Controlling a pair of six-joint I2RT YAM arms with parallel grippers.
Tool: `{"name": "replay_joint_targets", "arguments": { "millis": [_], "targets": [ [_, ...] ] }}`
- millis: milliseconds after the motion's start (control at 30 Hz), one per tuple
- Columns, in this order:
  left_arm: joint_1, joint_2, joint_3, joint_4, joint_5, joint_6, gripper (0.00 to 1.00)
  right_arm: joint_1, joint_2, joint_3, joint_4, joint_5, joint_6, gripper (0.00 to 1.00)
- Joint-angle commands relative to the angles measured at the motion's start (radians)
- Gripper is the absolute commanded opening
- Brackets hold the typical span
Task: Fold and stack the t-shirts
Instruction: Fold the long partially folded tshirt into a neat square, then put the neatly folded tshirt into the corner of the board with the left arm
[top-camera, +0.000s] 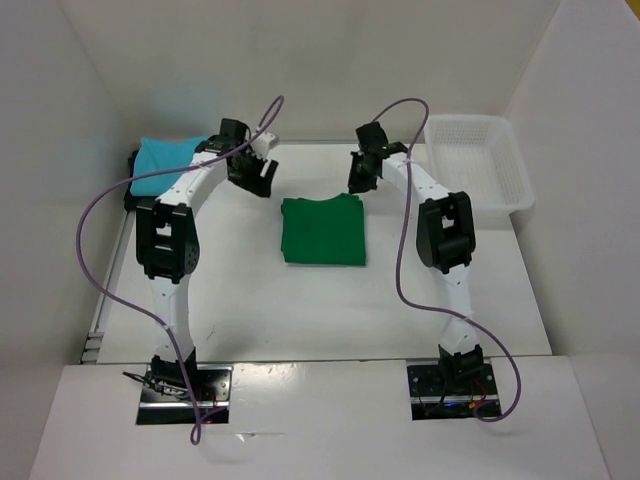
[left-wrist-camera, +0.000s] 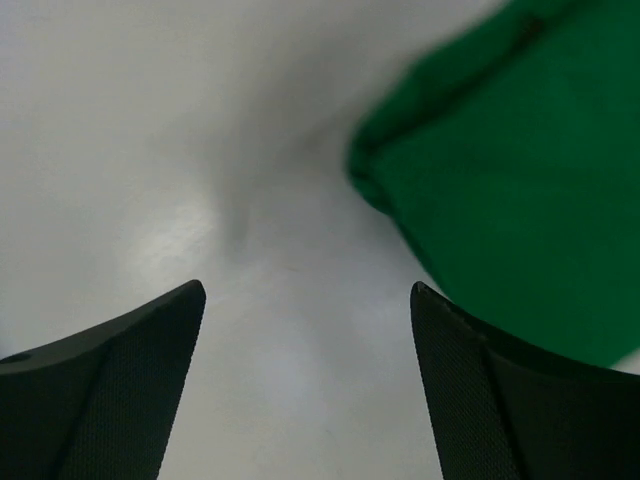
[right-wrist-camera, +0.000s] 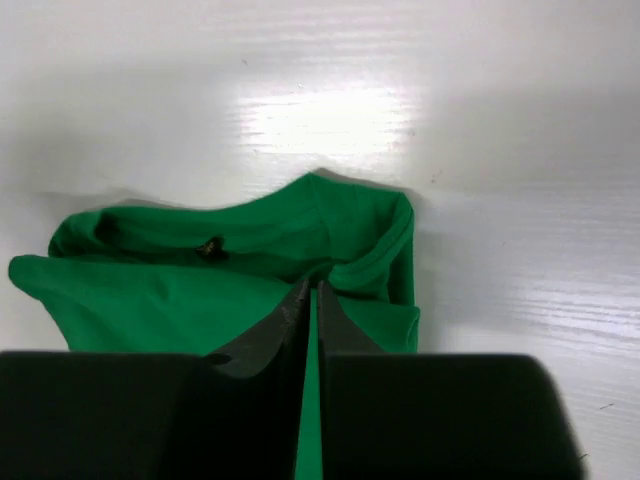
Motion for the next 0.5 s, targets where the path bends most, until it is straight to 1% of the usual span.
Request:
{"name": "replay_joint_targets", "arguments": {
  "millis": [0, 33, 100, 167, 233, 367, 467],
  "targets": [
    [-0.062, -0.145, -0.123, -0.061, 0.289, -0.029, 0.93, -0.002, -0.059, 0.064, -0.005, 0.027, -0.012, 0.12],
    [-0.062, -0.145, -0.192, -0.052, 0.317, -0.067, 1.0, -0.002, -0.081, 0.044, -0.005, 0.018, -0.012, 0.16],
    [-0.062, -0.154, -0.246, -0.028, 0.389, -0.117, 1.0, -0.002, -0.157, 0.004, -0.005, 0.018, -0.012, 0.24],
    [-0.053, -0.168, -0.314, 0.0, 0.412, -0.16, 1.0, 0.008, -0.211, -0.074, -0.005, 0.027, -0.021, 0.28],
    [-0.052, -0.177, -0.326, 0.011, 0.392, -0.169, 1.0, 0.008, -0.293, -0.152, 0.004, 0.027, -0.021, 0.29],
    [-0.062, -0.09, -0.317, 0.0, 0.42, -0.2, 1.0, 0.018, -0.415, -0.272, 0.015, 0.047, 0.002, 0.32],
    [-0.072, -0.053, -0.317, 0.0, 0.394, -0.2, 1.0, 0.018, -0.5, -0.329, 0.015, 0.071, 0.011, 0.34]
  ]
}}
